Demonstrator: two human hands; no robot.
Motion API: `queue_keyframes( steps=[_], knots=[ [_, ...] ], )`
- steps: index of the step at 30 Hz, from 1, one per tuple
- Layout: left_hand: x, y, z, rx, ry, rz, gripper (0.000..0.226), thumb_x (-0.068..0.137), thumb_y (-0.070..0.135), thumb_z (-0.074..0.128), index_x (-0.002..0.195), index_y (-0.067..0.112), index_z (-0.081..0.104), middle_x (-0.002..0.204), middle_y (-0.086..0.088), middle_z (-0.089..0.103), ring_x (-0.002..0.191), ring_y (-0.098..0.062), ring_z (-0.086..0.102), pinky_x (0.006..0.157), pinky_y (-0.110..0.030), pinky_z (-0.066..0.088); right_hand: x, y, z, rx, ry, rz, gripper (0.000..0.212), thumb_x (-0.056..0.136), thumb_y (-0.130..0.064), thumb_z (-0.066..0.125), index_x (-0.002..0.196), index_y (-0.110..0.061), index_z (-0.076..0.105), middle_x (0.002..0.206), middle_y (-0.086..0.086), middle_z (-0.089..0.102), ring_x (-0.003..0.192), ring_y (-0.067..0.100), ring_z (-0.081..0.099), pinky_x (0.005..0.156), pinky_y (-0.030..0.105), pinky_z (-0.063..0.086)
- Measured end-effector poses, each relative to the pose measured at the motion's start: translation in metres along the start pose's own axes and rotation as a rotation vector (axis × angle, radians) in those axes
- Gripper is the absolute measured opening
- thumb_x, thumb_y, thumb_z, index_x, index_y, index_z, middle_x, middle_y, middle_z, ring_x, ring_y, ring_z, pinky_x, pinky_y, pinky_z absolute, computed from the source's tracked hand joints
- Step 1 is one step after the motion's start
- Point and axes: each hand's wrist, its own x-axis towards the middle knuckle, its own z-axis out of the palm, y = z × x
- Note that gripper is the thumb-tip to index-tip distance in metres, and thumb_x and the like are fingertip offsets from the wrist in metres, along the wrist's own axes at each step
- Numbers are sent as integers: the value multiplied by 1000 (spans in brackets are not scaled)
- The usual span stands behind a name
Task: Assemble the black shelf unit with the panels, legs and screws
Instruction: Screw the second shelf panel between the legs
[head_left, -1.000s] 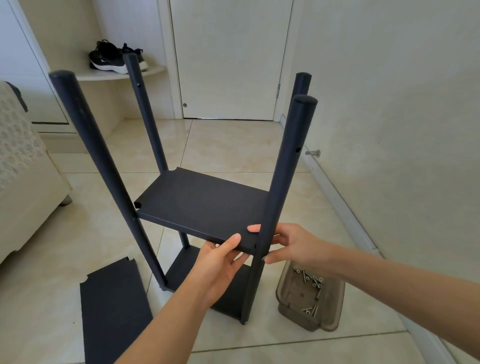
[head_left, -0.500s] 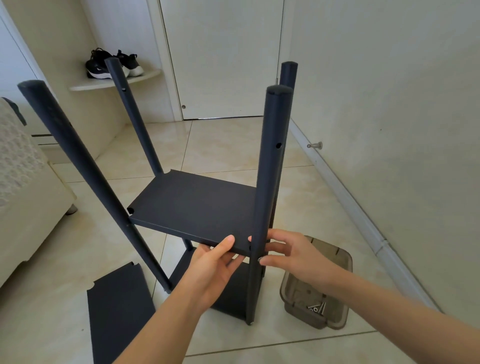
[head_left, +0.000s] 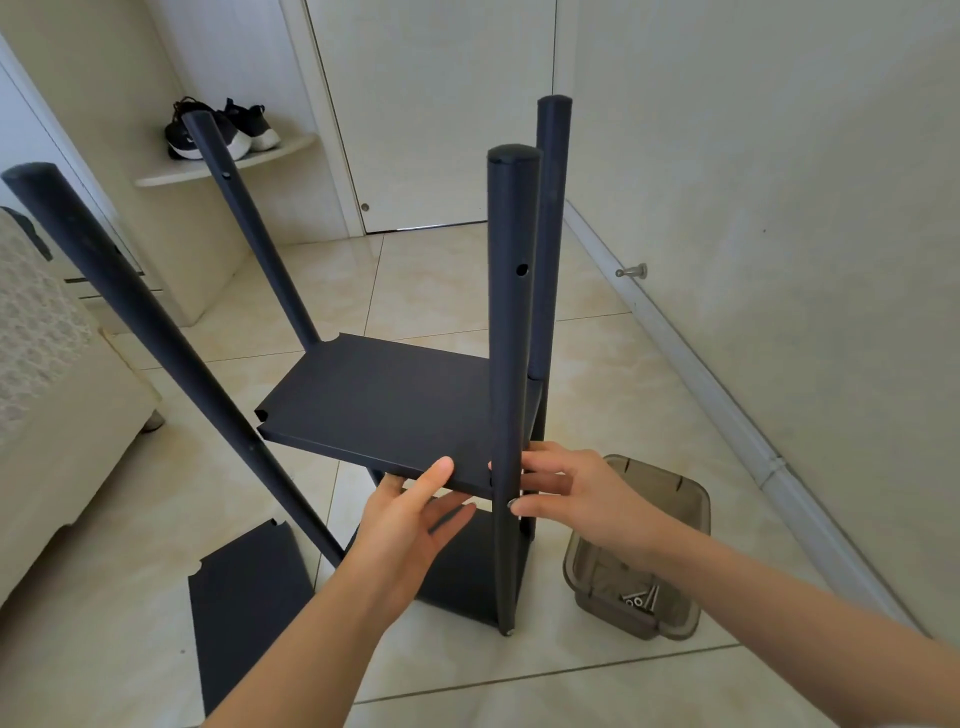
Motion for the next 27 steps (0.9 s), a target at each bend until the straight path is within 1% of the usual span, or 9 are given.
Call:
queue_keyframes(
  steps=[4,9,12,16,18,20,23,25,27],
  knots=[
    [-2,-1,-6,-26,99,13,34,92,21,66,125,12,58,117,-12,71,97,-26,74,89,-40,57,2,-2,3,-42,-18,9,35,89,-9,69,120,-25,68,123,-10,60,104,3,66,92,16,51],
    [-5,2,-19,26,303,76,43,93,27,66,131,15,50,113,-9,69,97,-26,73,96,-42,55,4,-5,3,-51,-27,22,33,90,-11,68,113,-34,66,115,-21,58,96,-6,65,77,5,48],
    [-7,3,-22,39,394,86,47,91,31,70,130,18,46,112,-5,66,95,-25,72,91,-40,57,5,-5,4,-65,-30,31,33,90,-11,68,117,-30,66,119,-18,58,104,3,65,84,10,50],
    [-17,1,-18,489,586,394,43,88,28,75,117,22,44,103,4,50,90,-14,56,71,-27,48,4,-6,4,-46,-33,42,34,89,-10,68,120,-25,67,123,-11,59,109,12,65,93,18,51],
    [-23,3,-18,874,486,718,45,81,29,80,111,29,47,103,14,48,95,-7,50,80,-25,46,4,-6,4,-41,-33,39,35,89,-9,69,120,-25,67,122,-9,60,108,12,66,96,22,52],
    [-18,4,-21,1236,232,942,52,75,41,82,117,27,54,120,17,50,113,-4,47,96,-25,42,4,-6,4,-22,-34,19,36,88,-6,69,118,-24,68,118,-7,61,105,12,67,97,26,52],
    [-5,6,-20,1535,-98,907,84,75,69,63,145,27,43,159,13,30,151,-5,13,124,-32,6,4,-5,4,-3,-32,10,37,87,-5,70,119,-23,68,118,-2,61,105,14,67,98,30,52],
    [5,8,-17,1640,-142,885,96,75,78,51,155,31,25,163,17,8,149,3,-14,119,-26,-14,4,-6,4,-10,-37,27,38,87,-6,70,122,-21,67,120,-1,60,107,15,67,99,32,52],
    [14,6,-19,1704,-127,928,95,78,75,54,156,30,24,163,15,7,149,2,-17,118,-27,-15,4,-7,5,-3,-41,34,39,86,-7,71,122,-23,67,121,-2,60,107,14,66,100,34,51]
  ],
)
